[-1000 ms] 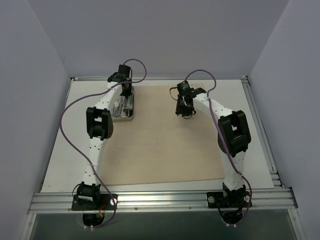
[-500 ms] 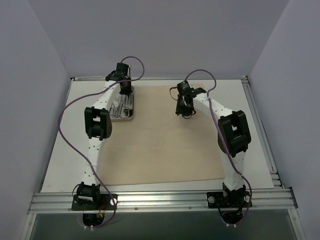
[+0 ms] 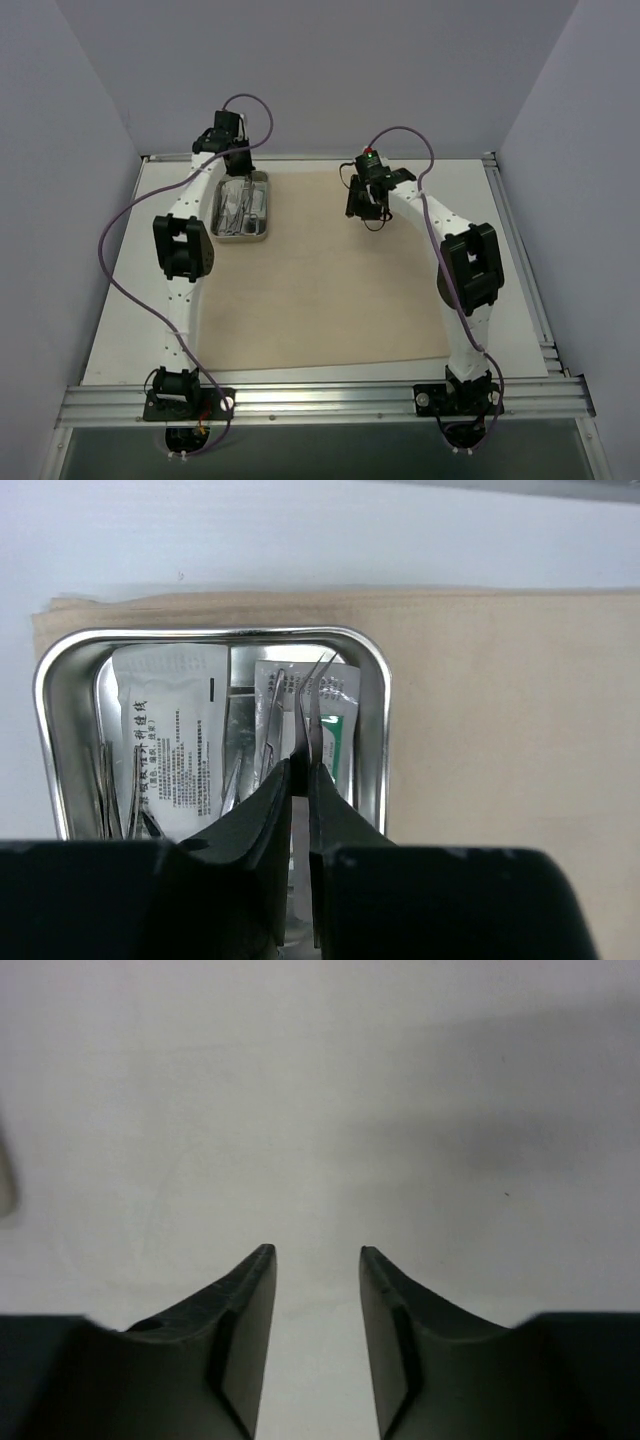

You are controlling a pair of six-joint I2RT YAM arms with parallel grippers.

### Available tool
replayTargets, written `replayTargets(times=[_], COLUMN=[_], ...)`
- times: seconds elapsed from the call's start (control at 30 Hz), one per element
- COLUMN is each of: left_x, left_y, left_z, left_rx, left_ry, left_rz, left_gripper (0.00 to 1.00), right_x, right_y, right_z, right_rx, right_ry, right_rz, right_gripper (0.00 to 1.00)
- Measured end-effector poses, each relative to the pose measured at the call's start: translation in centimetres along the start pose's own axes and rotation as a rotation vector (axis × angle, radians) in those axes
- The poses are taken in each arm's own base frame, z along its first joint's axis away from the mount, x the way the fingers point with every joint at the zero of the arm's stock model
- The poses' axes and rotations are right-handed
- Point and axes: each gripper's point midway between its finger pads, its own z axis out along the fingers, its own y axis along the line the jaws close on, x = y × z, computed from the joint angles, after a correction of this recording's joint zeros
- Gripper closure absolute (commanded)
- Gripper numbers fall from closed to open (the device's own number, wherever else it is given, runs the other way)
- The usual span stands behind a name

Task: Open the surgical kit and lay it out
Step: Place the medical item in the surgical kit.

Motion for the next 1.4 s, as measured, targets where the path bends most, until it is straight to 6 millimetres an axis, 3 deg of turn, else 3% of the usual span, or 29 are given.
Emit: replayTargets(times=[0.03, 0.13, 0.23, 0.37, 0.47, 0.73, 0.83, 1.17, 1.4], left_x=[-0.7, -2.8, -5.3, -7.0, -6.8, -3.4, -3.2, -2.5, -2.2], left_y=[-0.2, -1.4, -3.3, -5.6, -7.3, -9.7, -10.5, -12.0, -12.2], left_z=[-0.9, -4.2, -8.7, -13.5, -15.6, -14.9, -15.1, -15.3, -15.2], left_rx=[0.014, 0.079, 0.163, 0.263, 0.328, 0.383, 0.397, 0.42, 0.426], left_ry=[-0.014, -0.06, -0.121, -0.169, -0.163, -0.049, -0.045, -0.025, -0.013], left_rz=[-0.012, -0.05, -0.082, -0.101, -0.106, -0.123, -0.118, -0.126, -0.141], left_gripper=[0.98, 0.98, 0.98, 0.98, 0.98, 0.98, 0.98, 0.98, 0.98], right_x=[-0.6, -3.2, -5.5, -6.4, -6.2, -6.8, -6.3, -6.3, -6.5], right_y=[0.7, 3.7, 9.4, 16.5, 19.5, 20.6, 21.0, 21.8, 21.6], right_z=[-0.4, -2.4, -5.6, -9.8, -11.7, -10.8, -10.2, -8.6, -8.2], right_rx=[-0.029, -0.143, -0.311, -0.5, -0.584, -0.622, -0.62, -0.601, -0.576], right_ry=[-0.019, -0.115, -0.237, -0.341, -0.356, -0.357, -0.341, -0.314, -0.31], right_rz=[-0.004, -0.02, -0.061, -0.109, -0.106, -0.045, -0.035, 0.005, 0.016], right_gripper=[0.55, 0.48, 0.47, 0.53, 0.57, 0.6, 0.67, 0.69, 0.87])
